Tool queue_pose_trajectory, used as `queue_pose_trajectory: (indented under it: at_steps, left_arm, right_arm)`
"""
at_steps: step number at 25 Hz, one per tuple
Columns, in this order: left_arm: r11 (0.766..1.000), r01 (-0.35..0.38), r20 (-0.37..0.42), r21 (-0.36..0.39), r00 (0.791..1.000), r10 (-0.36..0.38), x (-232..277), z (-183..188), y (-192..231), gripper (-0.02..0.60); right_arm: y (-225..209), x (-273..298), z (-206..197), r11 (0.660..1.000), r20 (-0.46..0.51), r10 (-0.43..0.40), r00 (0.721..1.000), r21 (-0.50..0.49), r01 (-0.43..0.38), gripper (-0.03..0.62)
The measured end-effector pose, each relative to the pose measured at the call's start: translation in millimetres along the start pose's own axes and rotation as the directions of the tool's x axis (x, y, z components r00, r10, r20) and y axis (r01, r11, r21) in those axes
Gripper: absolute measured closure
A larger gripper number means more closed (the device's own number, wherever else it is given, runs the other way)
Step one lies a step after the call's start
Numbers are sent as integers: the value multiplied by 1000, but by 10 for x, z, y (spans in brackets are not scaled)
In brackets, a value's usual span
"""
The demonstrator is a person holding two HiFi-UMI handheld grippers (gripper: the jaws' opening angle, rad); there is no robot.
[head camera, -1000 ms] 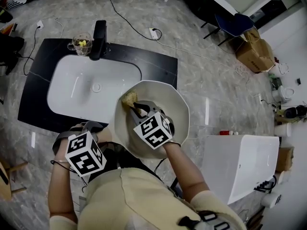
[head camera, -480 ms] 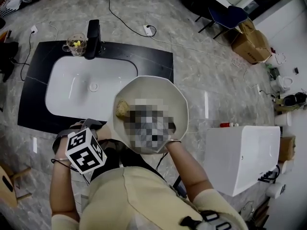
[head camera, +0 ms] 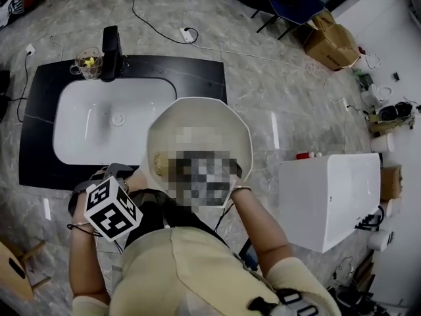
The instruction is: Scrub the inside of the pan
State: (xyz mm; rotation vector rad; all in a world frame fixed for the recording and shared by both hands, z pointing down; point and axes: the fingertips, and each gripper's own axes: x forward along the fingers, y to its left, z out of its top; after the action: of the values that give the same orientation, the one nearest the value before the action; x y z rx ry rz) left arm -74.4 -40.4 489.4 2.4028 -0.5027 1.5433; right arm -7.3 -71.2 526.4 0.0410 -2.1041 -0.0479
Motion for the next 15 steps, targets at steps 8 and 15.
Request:
queue_pose_trajectory:
  at_steps: [8,15]
  left_arm:
    - [1000,-3,-1,1,1000,3,9,-6,0,370]
    - [1000,3,-17,4,1000,-3,25,-9,-2,371]
  right_arm:
    - [242,-101,-131,994,-43,110,993,-10,-111,525]
    - [441,-238,-313,972,-143,227,963,-24,-233,525]
